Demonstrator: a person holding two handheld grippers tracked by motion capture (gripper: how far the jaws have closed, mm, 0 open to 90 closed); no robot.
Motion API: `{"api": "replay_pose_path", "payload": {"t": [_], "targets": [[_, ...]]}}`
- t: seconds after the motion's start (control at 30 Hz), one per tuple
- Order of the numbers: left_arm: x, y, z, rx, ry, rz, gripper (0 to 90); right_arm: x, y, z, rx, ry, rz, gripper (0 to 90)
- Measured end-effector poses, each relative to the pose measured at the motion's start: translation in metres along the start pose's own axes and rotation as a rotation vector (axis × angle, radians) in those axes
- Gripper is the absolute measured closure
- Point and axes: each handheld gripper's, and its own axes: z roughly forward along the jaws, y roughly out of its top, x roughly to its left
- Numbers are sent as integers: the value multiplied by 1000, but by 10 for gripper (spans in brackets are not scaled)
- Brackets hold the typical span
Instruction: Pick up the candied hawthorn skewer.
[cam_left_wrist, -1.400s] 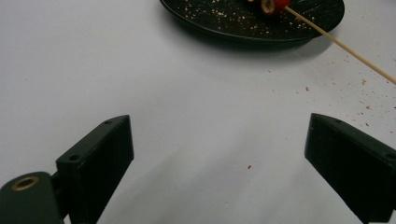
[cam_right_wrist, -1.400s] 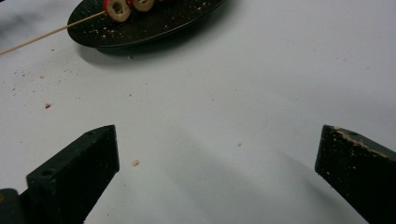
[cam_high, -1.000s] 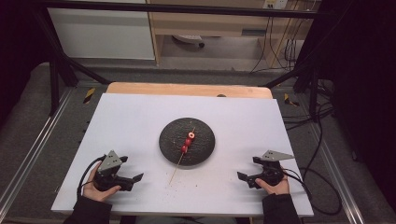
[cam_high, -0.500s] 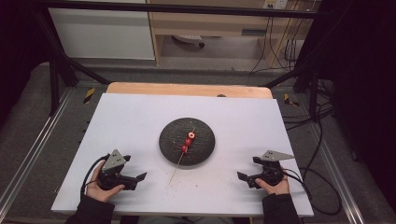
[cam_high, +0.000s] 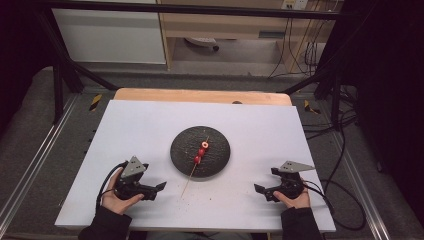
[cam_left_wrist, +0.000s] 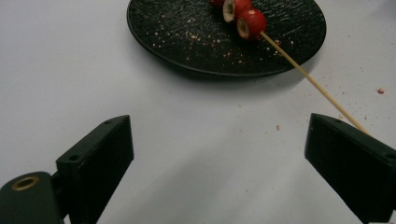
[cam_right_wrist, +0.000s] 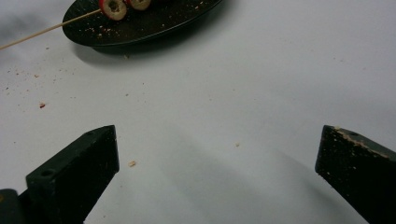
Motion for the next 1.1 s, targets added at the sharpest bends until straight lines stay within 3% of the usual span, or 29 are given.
{"api": "replay_pose_path", "payload": {"t": [0.3, 0.7, 1.1], "targets": [[-13, 22, 9, 7, 12, 8, 76, 1, 0, 0, 5, -4, 0, 6], [-32, 48, 40, 53, 22, -1, 102, 1, 0, 1, 6, -6, -2, 6], [-46, 63, 70, 101, 31, -30, 287, 0, 1, 1, 3, -4, 1, 5]]}}
